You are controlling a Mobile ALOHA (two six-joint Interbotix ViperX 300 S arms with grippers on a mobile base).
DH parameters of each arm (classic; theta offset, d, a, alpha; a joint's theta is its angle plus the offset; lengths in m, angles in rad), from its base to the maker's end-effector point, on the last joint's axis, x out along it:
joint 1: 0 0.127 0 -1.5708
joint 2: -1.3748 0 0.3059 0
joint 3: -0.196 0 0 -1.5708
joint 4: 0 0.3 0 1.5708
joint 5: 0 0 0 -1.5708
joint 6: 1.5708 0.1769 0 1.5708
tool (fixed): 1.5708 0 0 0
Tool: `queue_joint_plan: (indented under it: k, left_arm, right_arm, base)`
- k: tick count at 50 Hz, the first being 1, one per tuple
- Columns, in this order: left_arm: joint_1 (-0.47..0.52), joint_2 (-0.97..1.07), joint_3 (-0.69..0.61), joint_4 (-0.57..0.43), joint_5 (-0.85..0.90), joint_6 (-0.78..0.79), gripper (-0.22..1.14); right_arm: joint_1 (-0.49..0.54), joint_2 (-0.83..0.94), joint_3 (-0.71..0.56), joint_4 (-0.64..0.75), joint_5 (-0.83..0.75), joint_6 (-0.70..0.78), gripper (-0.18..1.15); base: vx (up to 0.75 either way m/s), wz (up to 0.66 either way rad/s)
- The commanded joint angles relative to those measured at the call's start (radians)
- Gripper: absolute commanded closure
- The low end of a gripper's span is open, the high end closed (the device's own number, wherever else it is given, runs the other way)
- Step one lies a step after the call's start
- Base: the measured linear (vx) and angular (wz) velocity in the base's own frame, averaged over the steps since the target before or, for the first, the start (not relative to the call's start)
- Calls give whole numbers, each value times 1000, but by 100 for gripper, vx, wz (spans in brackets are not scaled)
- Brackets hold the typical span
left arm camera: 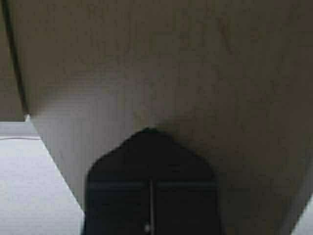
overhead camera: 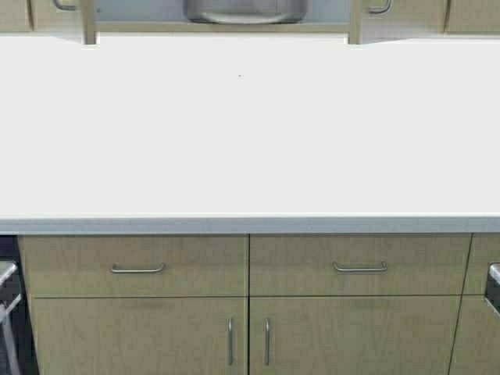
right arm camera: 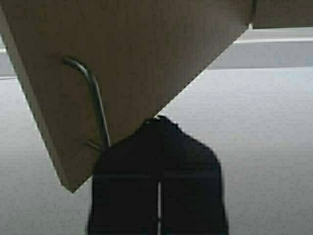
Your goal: Open the cabinet, put the pot inside, then close it
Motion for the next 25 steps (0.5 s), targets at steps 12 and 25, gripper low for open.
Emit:
queue_joint_plan:
  k: [12,25]
  left_arm:
    - [-21,-74,75,35,-11,6,89]
    - [-21,-233,270,41,-14,8,89]
  right_arm:
    - [2,110,-161,0,-35,-2,91]
    - [71,252,-344,-2,-40,-3,91]
  base:
    - [4,1]
    - [7,4]
